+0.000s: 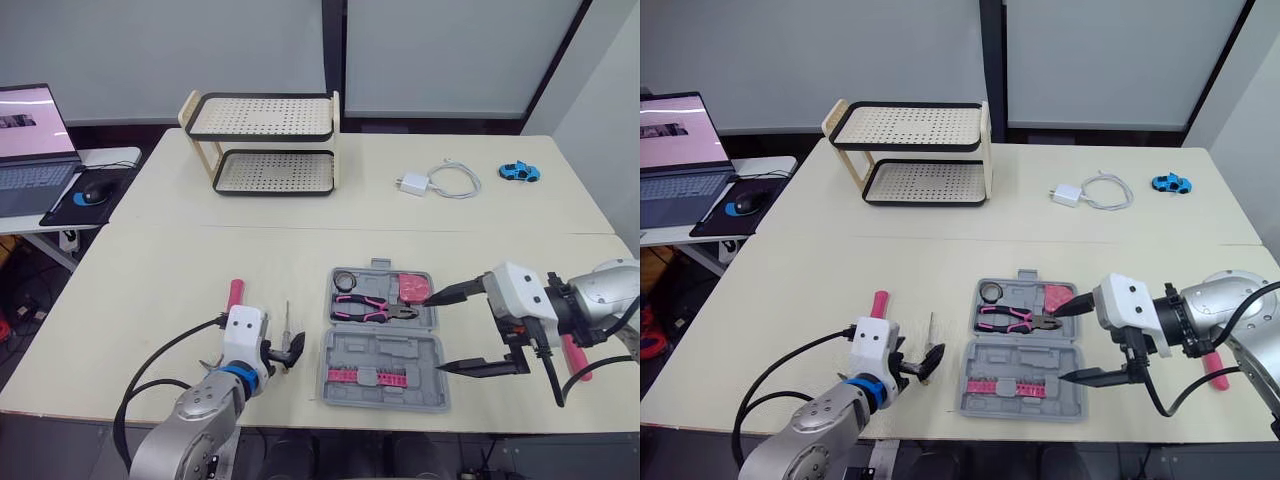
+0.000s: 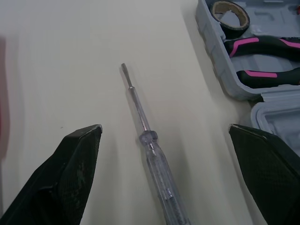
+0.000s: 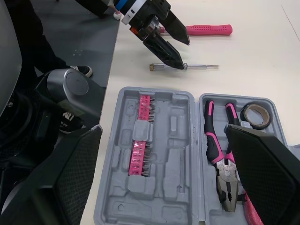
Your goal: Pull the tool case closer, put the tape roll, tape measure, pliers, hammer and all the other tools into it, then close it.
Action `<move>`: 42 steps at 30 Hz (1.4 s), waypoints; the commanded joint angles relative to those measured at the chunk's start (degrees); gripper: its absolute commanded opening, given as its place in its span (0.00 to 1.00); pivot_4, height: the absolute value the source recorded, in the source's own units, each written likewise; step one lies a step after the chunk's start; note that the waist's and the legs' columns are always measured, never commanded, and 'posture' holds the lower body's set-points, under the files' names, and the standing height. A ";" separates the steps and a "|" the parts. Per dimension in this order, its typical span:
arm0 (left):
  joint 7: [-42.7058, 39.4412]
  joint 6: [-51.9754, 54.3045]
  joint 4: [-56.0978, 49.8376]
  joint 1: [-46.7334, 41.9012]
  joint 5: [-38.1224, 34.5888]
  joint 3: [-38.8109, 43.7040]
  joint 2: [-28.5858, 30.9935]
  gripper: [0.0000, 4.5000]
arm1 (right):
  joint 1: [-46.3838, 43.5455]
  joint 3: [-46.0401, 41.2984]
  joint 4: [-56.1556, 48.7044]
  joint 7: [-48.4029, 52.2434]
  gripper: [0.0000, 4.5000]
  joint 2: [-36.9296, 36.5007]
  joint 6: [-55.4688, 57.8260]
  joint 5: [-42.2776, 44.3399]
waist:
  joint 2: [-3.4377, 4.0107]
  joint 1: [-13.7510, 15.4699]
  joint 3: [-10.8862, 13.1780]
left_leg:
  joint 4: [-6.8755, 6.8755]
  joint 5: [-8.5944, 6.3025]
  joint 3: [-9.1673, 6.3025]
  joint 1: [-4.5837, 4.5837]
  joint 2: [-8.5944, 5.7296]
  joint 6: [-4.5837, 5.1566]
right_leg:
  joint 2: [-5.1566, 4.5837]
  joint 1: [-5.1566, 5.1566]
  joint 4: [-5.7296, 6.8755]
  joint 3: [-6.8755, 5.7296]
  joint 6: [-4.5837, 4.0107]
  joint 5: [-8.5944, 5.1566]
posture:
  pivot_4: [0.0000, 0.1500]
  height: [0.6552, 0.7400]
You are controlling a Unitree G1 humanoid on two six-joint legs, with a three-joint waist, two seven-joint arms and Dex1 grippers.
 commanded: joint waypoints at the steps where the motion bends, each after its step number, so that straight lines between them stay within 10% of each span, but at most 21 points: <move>1: 0.46 -0.39 0.16 -0.49 1.21 -0.98 -0.51 1.00 | -0.69 -0.64 -0.51 0.43 1.00 -0.39 -0.30 -0.15 | 0.00 -0.02 0.00 | 0.00 0.00 0.00 0.00 0.00 0.00 | 0.00 0.00 0.00 0.00 0.00 0.00 | 1.00 1.00; 12: 3.14 2.67 4.56 -2.02 4.09 -2.74 -3.49 1.00 | -1.22 -0.28 0.65 1.56 1.00 -0.41 -0.57 -1.30 | 0.00 0.03 0.00 | 0.00 0.00 -0.01 -0.02 0.00 0.00 | 0.00 -0.03 0.00 -0.01 0.00 0.00 | 1.00 1.00; 27: 3.24 2.71 9.47 -4.93 7.29 -3.25 -4.66 0.04 | -2.33 -0.55 0.31 0.65 1.00 1.12 0.15 -0.82 | 0.04 0.37 -0.02 | 0.03 0.01 -0.02 -0.01 -0.05 -0.02 | -0.03 0.00 0.02 -0.02 0.02 0.01 | 1.00 1.00; 42: 2.64 1.68 9.11 -5.40 7.54 -2.58 -4.32 0.04 | -6.77 -0.35 3.93 -0.77 1.00 4.01 -0.35 -1.49 | 0.05 0.39 -0.03 | 0.03 0.01 -0.02 -0.01 -0.04 -0.02 | -0.03 -0.01 0.01 -0.02 0.02 0.01 | 1.00 1.00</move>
